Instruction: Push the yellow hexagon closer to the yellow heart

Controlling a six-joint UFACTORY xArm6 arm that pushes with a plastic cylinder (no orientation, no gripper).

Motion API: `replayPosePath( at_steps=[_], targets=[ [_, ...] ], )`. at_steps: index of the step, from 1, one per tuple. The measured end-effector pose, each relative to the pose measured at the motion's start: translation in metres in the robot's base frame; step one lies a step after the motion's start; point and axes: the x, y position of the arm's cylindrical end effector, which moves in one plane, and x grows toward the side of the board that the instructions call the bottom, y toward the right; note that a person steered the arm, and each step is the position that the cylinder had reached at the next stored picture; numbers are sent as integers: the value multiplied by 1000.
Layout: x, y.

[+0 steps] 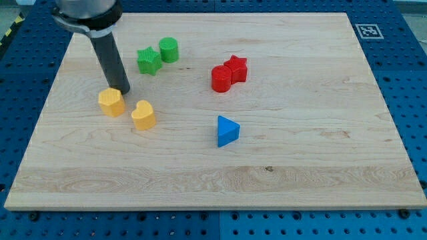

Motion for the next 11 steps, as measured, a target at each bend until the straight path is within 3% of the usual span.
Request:
replayPosePath(
  at_steps=[4, 10, 11],
  targets=[
    [22, -62],
    [29, -5],
    [23, -22]
  ],
)
